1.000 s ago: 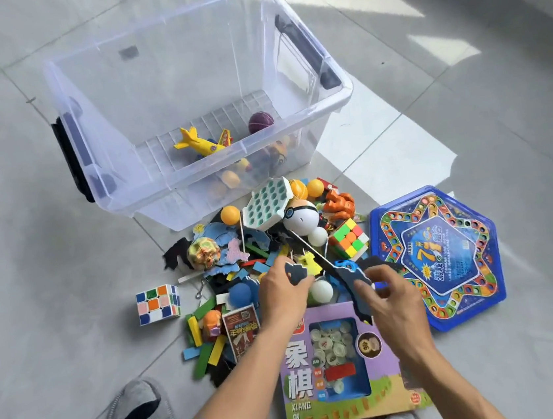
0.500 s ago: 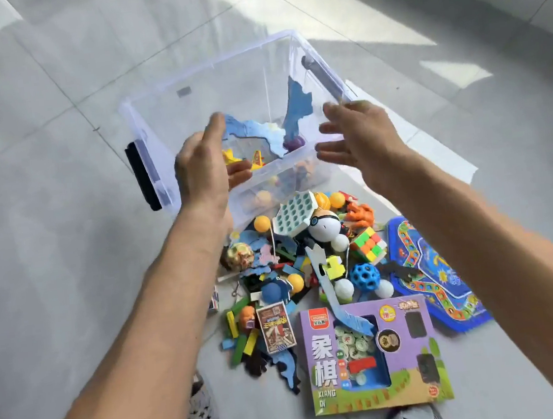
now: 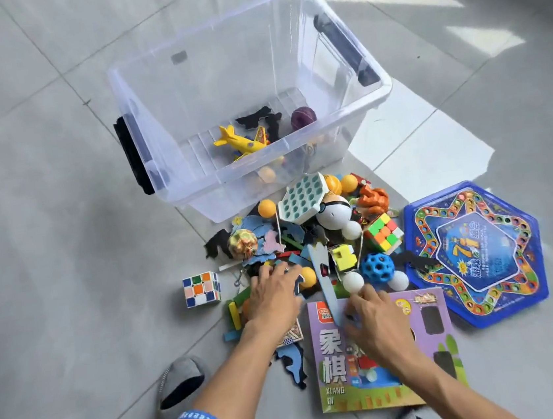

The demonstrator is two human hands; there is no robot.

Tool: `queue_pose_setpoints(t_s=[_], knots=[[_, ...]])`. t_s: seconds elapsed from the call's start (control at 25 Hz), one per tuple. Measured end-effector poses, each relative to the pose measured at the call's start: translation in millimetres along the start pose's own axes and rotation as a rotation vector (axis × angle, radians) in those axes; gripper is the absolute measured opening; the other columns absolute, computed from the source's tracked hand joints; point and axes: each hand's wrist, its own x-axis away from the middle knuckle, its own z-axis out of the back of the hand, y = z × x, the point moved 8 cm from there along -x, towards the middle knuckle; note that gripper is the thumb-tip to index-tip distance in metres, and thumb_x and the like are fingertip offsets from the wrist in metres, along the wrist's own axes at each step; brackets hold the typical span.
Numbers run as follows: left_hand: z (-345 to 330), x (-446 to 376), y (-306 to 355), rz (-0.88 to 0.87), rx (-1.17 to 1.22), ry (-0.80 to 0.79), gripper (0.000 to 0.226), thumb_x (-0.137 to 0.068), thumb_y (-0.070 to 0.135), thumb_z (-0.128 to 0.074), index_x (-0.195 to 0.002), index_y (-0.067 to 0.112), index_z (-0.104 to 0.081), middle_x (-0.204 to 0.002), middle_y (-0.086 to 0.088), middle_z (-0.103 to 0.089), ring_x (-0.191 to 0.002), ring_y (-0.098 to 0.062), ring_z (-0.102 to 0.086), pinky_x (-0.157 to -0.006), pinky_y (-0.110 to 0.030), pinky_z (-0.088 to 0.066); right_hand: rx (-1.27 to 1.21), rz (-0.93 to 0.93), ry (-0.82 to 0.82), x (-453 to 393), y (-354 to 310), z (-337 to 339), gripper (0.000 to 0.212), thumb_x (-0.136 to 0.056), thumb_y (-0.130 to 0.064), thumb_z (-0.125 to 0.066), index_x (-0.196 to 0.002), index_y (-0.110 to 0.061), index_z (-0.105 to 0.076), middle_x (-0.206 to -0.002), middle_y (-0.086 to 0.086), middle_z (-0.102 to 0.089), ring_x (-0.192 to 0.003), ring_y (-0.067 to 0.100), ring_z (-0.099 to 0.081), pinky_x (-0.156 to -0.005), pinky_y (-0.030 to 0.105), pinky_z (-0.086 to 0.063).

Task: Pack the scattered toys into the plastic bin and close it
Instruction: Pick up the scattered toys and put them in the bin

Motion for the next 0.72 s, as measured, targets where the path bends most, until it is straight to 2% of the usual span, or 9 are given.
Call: queue_pose_setpoints(t_s=[0.12, 0.24, 0.32, 0.4, 0.52, 0.56, 0.6, 0.68, 0.72], knots=[[8, -8, 9, -0.055, -0.011, 0.102, 0.025, -0.091, 0.030, -0.063, -0.115, 0.026, -0.061, -0.123, 0.009, -0.060, -0.113, -0.018, -0.041, -0.094, -0.033, -0.035, 0.005, -0.003, -0.004, 9, -2, -15, 0.031, -0.068, -0.049, -0.075, -0.078, -0.025, -0.058, -0.084, -0.004, -0.052, -0.074, 0.021, -0.051, -0.059, 0.033, -0.042], [18, -6, 14, -0.098, 0.026, 0.167, 0.011, -0.091, 0.032, -0.062, -0.098, 0.025, -0.060, -0.107, 0.010, -0.064, -0.101, -0.015, -0.045, -0.085, -0.029, -0.037, -0.022, -0.058, -0.039, 13, -4, -23, 0.035, -0.078, -0.054, -0.065, -0.087, -0.024, -0.049, -0.089, -0.005, -0.046, -0.082, 0.022, -0.053, -0.061, 0.031, -0.040], [42, 5, 9, -0.043, 0.312, 0.248, 0.011, -0.089, 0.038, -0.064, -0.088, 0.028, -0.059, -0.088, 0.010, -0.064, -0.086, -0.011, -0.053, -0.072, -0.027, -0.045, -0.084, -0.109, -0.110, 17, -10, -26, 0.030, -0.085, -0.048, -0.057, -0.090, -0.024, -0.041, -0.093, -0.005, -0.041, -0.088, 0.021, -0.054, -0.062, 0.031, -0.041], [85, 17, 3, 0.053, 0.752, 0.402, 0.012, -0.087, 0.035, -0.068, -0.081, 0.028, -0.062, -0.077, 0.011, -0.066, -0.072, -0.007, -0.061, -0.063, -0.025, -0.051, -0.161, -0.141, -0.143, 15, -11, -17, 0.027, -0.082, -0.046, -0.054, -0.087, -0.024, -0.040, -0.088, -0.007, -0.047, -0.081, 0.017, -0.054, -0.059, 0.029, -0.039], [175, 15, -6, 0.160, 1.295, 0.706, 0.007, -0.090, 0.020, -0.067, -0.084, 0.025, -0.065, -0.078, 0.005, -0.072, -0.061, -0.010, -0.063, -0.056, -0.024, -0.052, -0.609, -0.161, -0.139, 17, -12, 20, 0.019, -0.076, -0.040, -0.061, -0.080, -0.026, -0.051, -0.072, 0.000, -0.062, -0.063, 0.012, -0.054, -0.056, 0.033, -0.045], [204, 7, -8, 0.153, 1.391, 0.741, 0.004, -0.092, 0.019, -0.065, -0.091, 0.022, -0.066, -0.085, 0.004, -0.073, -0.064, -0.009, -0.065, -0.057, -0.024, -0.054, -0.775, -0.151, -0.109, 21, -13, 40, 0.013, -0.078, -0.033, -0.066, -0.080, -0.025, -0.056, -0.071, 0.004, -0.066, -0.060, 0.016, -0.058, -0.058, 0.040, -0.050], [228, -2, -11, 0.144, 1.436, 0.742, 0.009, -0.093, 0.020, -0.064, -0.102, 0.020, -0.066, -0.097, 0.003, -0.073, -0.075, -0.009, -0.068, -0.062, -0.025, -0.056, -0.931, -0.142, -0.058, 25, -14, 65, 0.010, -0.083, -0.022, -0.070, -0.080, -0.022, -0.061, -0.072, 0.008, -0.068, -0.061, 0.023, -0.062, -0.060, 0.045, -0.053], [254, -12, -21, 0.166, 1.403, 0.704, 0.032, -0.093, 0.027, -0.062, -0.124, 0.020, -0.060, -0.119, 0.002, -0.065, -0.103, -0.012, -0.065, -0.082, -0.034, -0.058, -1.161, -0.087, 0.046, 31, -20, 122, 0.011, -0.082, -0.004, -0.073, -0.086, -0.010, -0.065, -0.075, 0.018, -0.068, -0.063, 0.034, -0.064, -0.056, 0.044, -0.056], [252, -10, -30, 0.209, 1.356, 0.719, 0.032, -0.092, 0.029, -0.062, -0.124, 0.023, -0.060, -0.119, 0.004, -0.064, -0.107, -0.010, -0.062, -0.089, -0.040, -0.056, -1.244, -0.044, 0.117, 30, -25, 153, 0.013, -0.078, -0.004, -0.071, -0.090, -0.005, -0.064, -0.076, 0.021, -0.067, -0.062, 0.036, -0.062, -0.055, 0.040, -0.056]])
